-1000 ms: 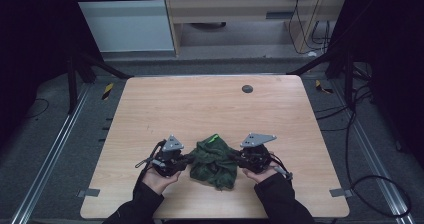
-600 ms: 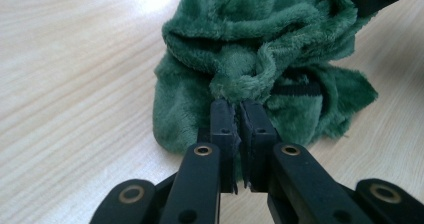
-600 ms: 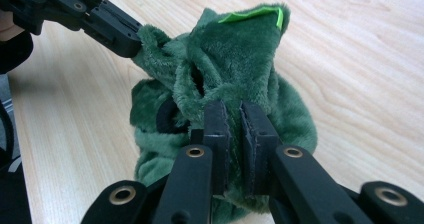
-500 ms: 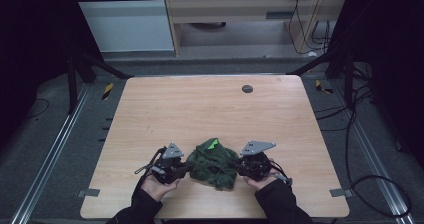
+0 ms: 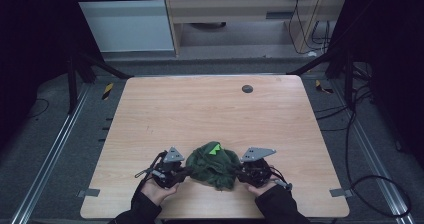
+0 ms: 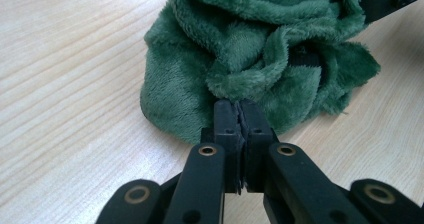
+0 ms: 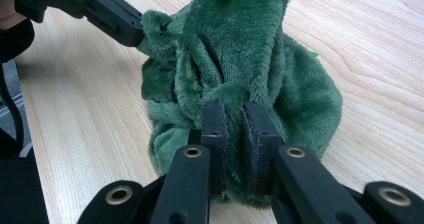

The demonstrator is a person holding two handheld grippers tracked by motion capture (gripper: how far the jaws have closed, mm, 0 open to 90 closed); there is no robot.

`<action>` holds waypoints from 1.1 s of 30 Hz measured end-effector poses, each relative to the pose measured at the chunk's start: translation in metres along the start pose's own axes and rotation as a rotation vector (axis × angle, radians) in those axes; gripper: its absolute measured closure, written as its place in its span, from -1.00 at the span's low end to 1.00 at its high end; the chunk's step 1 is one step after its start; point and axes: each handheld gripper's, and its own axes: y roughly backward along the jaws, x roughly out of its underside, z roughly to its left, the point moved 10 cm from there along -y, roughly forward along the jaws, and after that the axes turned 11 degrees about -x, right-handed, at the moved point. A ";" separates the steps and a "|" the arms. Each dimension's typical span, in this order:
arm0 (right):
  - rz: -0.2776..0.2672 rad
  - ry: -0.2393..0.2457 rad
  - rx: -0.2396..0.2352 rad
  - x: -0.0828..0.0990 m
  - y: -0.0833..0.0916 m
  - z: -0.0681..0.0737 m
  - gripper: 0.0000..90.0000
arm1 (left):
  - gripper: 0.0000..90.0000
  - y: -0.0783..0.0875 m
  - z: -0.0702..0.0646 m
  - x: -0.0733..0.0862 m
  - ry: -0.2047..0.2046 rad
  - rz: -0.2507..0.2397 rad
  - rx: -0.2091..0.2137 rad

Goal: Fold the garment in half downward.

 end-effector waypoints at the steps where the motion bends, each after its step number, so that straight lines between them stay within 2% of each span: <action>1: 0.003 -0.003 0.000 0.001 0.000 0.000 0.82 | 0.97 0.000 -0.001 0.001 0.001 0.001 0.002; 9: 0.016 -0.009 -0.014 0.006 -0.006 0.004 0.83 | 0.99 -0.003 -0.001 0.003 0.001 0.012 -0.005; 25: 0.060 -0.062 -0.010 0.024 -0.010 0.002 0.79 | 1.00 -0.011 -0.008 0.014 -0.014 0.062 0.004; 33: 0.040 -0.062 -0.014 0.020 -0.007 0.003 0.70 | 0.91 -0.007 -0.006 0.011 0.009 0.032 0.001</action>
